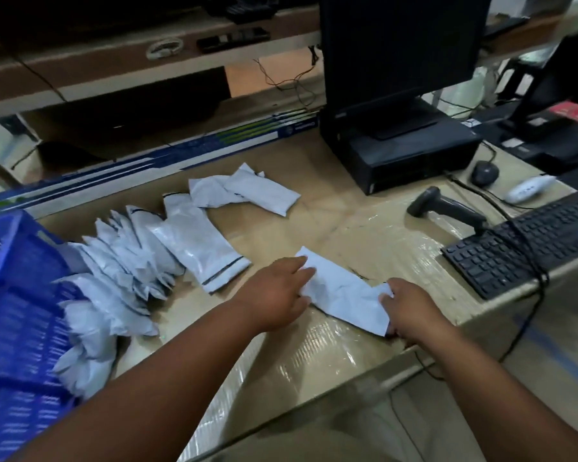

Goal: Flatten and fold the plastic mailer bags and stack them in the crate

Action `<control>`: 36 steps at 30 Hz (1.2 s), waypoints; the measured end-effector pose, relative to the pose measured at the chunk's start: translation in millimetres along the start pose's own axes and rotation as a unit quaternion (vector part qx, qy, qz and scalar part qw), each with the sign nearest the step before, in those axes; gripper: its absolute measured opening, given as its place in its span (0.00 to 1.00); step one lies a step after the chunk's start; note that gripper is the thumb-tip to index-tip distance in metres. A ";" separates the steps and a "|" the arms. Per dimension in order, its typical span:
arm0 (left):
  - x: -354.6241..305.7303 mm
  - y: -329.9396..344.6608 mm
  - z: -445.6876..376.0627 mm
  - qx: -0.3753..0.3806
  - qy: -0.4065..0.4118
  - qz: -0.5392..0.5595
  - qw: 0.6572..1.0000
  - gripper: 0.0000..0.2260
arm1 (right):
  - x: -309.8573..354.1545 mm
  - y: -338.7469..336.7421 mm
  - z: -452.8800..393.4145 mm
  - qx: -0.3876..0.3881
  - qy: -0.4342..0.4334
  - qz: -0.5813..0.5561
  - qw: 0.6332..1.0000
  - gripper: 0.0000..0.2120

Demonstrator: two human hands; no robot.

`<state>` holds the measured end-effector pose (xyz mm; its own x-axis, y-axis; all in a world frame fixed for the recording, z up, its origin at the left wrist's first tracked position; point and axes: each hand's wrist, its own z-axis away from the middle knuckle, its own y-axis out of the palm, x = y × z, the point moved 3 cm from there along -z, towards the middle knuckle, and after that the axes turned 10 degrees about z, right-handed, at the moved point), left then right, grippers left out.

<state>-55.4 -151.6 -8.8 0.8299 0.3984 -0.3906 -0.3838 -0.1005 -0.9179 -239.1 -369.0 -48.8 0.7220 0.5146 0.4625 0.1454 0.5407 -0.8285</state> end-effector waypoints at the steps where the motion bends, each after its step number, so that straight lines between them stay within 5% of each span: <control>1: -0.1 8.3 -7.4 0.030 0.006 -0.026 0.999 0.35 | -3.6 0.0 -0.2 0.004 -0.002 0.004 1.000 0.05; 4: 5.7 25.0 -11.1 0.090 -0.005 -0.093 0.992 0.40 | -4.6 -4.2 -0.5 -0.004 -0.014 0.021 1.000 0.06; 22: 69.1 24.6 207.2 -0.069 -0.184 -0.103 0.975 0.25 | 135.9 68.1 0.7 0.089 -0.210 0.111 0.967 0.13; 29: 83.1 32.9 258.9 -0.171 -0.117 -0.096 0.974 0.10 | 154.6 80.4 4.9 0.073 -0.218 0.136 0.964 0.13; 36: 86.9 27.4 268.9 -0.164 -0.098 -0.083 0.978 0.04 | 153.0 79.2 1.4 0.078 -0.198 0.122 0.969 0.11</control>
<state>-102.8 125.4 -49.2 0.7635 0.5986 -0.2424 -0.0719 -0.2942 -0.9530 -118.1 -246.4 -43.1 0.4010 0.8384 0.3691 -0.1235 0.4488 -0.8851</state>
